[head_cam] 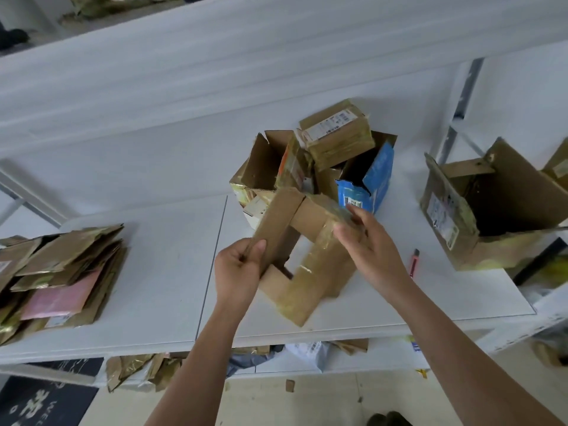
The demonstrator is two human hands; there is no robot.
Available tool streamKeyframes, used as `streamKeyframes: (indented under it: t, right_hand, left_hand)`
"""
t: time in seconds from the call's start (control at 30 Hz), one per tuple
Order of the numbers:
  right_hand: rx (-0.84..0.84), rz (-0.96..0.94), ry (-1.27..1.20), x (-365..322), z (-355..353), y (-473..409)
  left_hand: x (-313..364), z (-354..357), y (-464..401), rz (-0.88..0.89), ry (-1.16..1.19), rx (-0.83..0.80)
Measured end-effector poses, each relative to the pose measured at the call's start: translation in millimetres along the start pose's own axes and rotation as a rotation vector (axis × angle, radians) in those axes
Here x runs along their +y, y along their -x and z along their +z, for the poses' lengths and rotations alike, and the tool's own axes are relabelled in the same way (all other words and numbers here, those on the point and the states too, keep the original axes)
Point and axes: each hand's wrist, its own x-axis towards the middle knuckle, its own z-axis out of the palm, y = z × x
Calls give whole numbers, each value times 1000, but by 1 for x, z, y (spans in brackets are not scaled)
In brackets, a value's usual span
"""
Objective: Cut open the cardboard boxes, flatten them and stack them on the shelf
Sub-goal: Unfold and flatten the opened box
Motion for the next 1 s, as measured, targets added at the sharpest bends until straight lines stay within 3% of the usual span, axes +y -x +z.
streamKeyframes:
  t: [0.07, 0.17, 0.37, 0.43, 0.53, 0.63, 0.77, 0.9, 1.0]
  right_hand:
    - [52, -185, 134, -3, -3, -5]
    - [22, -292, 210, -5, -10, -8]
    - [-91, -524, 237, -7, -9, -10]
    - [-158, -482, 259, 5, -5, -13]
    - [-276, -245, 288, 33, 2, -1]
    - [-263, -220, 303, 49, 13, 10]
    - [-183, -284, 433, 45, 23, 8]
    - [-240, -327, 501, 41, 25, 12]
    - [-218, -349, 519, 40, 20, 15]
  left_hand:
    - [-3, 0, 4, -50, 136, -81]
    - [-6, -4, 5, -88, 180, -187]
    - [-2, -12, -2, 20, 37, -468]
    - [-12, -8, 0, -13, -34, -486]
    - [-39, 2, 9, -107, -178, -534]
    - [-55, 6, 14, -110, -245, -519]
    - [-45, 9, 14, 86, -433, -441]
    - [-28, 17, 11, 420, -535, -387]
    - [-26, 27, 10, 345, -514, -472]
